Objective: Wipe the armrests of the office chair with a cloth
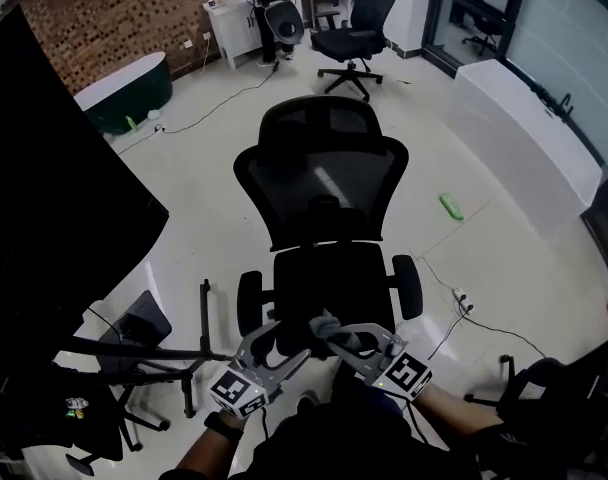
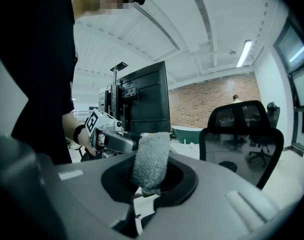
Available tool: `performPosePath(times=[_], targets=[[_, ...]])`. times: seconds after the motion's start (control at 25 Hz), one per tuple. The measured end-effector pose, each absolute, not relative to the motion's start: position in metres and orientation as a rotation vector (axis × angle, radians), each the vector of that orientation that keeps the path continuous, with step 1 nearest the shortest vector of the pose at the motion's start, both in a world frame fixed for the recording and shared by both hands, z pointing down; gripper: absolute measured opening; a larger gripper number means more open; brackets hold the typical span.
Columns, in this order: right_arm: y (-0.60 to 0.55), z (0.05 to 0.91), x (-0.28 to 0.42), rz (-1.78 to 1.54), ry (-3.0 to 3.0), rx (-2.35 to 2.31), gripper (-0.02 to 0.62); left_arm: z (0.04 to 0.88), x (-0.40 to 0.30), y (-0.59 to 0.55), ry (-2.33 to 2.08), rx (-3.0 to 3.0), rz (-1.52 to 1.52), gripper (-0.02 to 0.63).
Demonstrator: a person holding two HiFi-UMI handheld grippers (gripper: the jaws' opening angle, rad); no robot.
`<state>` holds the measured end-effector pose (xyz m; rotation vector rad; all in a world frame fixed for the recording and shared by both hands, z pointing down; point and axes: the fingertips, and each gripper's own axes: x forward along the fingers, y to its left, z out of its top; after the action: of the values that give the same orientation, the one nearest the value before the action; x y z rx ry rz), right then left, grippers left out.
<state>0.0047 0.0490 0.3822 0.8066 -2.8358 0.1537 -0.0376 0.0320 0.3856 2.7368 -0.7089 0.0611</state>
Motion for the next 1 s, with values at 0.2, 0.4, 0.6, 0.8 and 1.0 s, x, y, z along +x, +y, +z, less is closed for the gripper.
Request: performPosePath(times=[0.2, 0.4, 0.6, 0.8, 1.0], targets=[[0.099, 0.364, -0.024, 0.170, -2.846, 0.969, 0.035, 0.377, -0.069, 0.092, -0.612, 2.761, 0.020, 0.316], [0.151, 0.352, -0.062, 0.203, -2.844, 1.109, 0.035, 0.370, -0.101, 0.158, -0.495, 2.795, 0.009, 0.316], [0.196, 0.341, -0.092, 0.207, -2.834, 1.163, 0.035, 0.358, -0.118, 0.200, -0.399, 2.810, -0.013, 0.314], [0.221, 0.336, -0.099, 0.219, -2.822, 1.213, 0.035, 0.349, -0.123, 0.222, -0.332, 2.838, -0.073, 0.314], [0.239, 0.327, -0.098, 0.213, -2.804, 1.236, 0.035, 0.341, -0.124, 0.239, -0.310, 2.838, -0.072, 0.313]])
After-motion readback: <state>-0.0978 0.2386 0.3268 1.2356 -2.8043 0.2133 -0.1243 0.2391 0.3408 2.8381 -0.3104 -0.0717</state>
